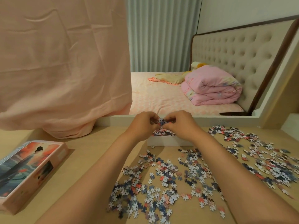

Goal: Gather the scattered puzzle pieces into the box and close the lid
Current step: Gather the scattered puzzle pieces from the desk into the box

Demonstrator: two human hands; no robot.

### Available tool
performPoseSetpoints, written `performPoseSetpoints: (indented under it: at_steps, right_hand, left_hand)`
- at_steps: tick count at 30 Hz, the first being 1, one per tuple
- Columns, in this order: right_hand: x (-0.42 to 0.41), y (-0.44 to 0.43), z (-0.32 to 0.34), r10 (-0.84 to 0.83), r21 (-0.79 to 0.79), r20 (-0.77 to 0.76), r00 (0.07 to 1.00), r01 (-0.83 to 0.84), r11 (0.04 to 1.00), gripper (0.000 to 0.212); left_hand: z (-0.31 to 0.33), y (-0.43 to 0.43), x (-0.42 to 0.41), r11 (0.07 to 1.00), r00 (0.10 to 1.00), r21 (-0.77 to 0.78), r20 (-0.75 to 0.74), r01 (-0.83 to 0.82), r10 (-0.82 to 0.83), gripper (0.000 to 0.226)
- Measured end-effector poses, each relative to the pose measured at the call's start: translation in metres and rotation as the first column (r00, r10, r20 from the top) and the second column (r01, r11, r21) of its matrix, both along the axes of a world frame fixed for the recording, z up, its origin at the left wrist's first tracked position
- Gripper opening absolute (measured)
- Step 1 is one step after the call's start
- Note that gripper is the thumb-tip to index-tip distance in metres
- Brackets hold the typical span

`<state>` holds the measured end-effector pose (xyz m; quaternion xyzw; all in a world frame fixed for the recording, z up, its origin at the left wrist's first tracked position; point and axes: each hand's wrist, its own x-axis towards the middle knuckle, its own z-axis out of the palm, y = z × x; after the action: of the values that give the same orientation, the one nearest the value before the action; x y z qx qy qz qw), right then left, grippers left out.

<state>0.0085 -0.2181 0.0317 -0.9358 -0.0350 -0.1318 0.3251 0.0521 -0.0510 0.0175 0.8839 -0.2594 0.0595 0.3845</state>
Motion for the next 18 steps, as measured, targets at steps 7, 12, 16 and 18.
performPoseSetpoints:
  at_steps: [7,12,16,18]
  right_hand:
    - [0.023,-0.014,-0.024,0.044,-0.194,-0.182,0.982,-0.08,0.978,0.022]
    - [0.023,-0.015,-0.025,-0.001,-0.177,-0.072,0.997,-0.012,0.984,0.023]
    - [0.014,-0.009,-0.025,0.03,-0.261,-0.118,0.993,-0.06,0.964,0.022]
    - [0.004,-0.003,-0.019,0.027,-0.269,-0.04,0.999,-0.037,0.962,0.022]
  left_hand:
    - [-0.012,-0.011,0.019,0.926,0.989,0.376,0.139,-0.007,-0.049,0.024]
    - [-0.023,0.001,0.019,0.96,0.972,0.273,0.233,-0.058,-0.008,0.02]
    - [-0.03,0.007,0.013,0.968,0.988,0.251,0.153,-0.004,-0.035,0.02]
    - [-0.029,0.013,0.008,0.976,0.988,0.217,0.148,0.0,-0.033,0.021]
